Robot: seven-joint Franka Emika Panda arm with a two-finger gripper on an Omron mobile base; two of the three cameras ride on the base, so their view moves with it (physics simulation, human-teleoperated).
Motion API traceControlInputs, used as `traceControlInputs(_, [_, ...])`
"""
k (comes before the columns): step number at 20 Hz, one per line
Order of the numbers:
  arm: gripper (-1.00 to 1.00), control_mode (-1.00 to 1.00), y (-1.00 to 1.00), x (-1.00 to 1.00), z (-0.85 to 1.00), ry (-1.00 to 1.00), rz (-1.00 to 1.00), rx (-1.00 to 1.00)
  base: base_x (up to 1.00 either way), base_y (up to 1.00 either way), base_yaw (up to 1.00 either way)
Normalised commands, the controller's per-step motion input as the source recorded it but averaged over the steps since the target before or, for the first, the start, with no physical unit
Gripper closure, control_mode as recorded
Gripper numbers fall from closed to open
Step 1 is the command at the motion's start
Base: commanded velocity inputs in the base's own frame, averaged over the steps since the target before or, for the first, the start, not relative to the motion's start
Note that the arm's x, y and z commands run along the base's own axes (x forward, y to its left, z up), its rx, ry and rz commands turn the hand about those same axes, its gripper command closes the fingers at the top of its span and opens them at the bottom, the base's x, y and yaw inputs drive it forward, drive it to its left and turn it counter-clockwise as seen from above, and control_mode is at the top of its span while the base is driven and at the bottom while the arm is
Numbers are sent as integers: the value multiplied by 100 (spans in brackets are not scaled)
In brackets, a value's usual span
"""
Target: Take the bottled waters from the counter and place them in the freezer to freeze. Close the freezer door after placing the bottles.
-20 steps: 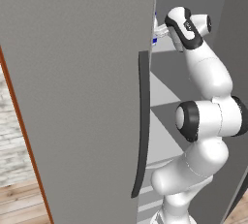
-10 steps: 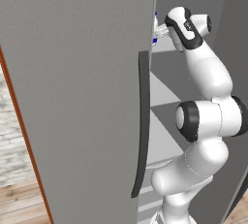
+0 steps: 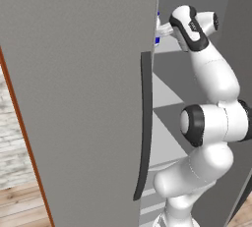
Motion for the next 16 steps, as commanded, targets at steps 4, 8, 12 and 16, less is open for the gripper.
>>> traceControlInputs(4, [-100,-100,0,-38,19,0,-7,0,0,0,0])
traceControlInputs(8, [-100,-100,0,-41,13,0,-8,0,0,0,0])
traceControlInputs(12, [-100,-100,0,-48,16,0,-9,0,0,0,0])
traceControlInputs(16, [-100,-100,0,-58,18,0,-11,0,0,0,0])
